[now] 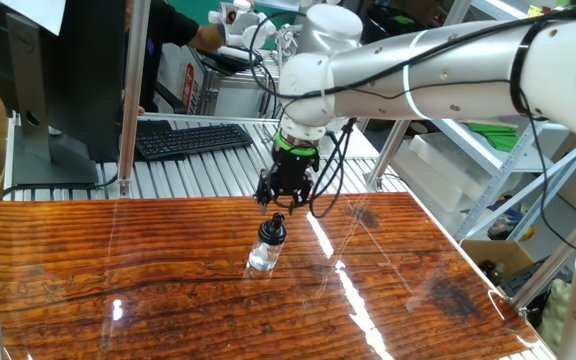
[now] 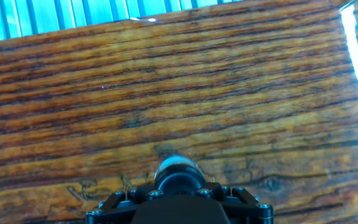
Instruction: Screw the lid onto the jar
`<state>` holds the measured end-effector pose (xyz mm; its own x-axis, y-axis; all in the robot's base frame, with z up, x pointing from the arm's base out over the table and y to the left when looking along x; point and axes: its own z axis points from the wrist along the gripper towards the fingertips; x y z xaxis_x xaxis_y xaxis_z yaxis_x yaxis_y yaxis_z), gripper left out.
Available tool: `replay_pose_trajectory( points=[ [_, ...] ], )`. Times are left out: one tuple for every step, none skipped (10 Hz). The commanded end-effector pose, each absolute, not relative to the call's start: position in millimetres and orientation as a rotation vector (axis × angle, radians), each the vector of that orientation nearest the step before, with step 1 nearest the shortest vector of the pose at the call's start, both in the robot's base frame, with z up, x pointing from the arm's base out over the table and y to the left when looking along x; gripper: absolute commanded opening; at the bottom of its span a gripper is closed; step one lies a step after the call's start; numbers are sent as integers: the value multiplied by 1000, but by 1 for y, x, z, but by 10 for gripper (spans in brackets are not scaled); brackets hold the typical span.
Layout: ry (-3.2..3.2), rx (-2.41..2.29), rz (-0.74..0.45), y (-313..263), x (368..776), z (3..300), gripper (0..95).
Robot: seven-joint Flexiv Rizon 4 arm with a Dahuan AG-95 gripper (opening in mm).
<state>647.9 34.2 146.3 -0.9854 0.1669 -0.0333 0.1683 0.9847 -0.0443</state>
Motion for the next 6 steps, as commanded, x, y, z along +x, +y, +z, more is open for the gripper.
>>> replay_pose_trajectory(
  points=[
    [3100,263,-79,34,646,145,570],
    [3098,261,-80,34,645,144,570],
    [3096,258,-80,35,644,143,570],
    [3094,256,-82,35,643,143,570],
    [3095,244,-82,35,642,142,570],
    [3095,233,-80,35,643,142,380]
  ],
)
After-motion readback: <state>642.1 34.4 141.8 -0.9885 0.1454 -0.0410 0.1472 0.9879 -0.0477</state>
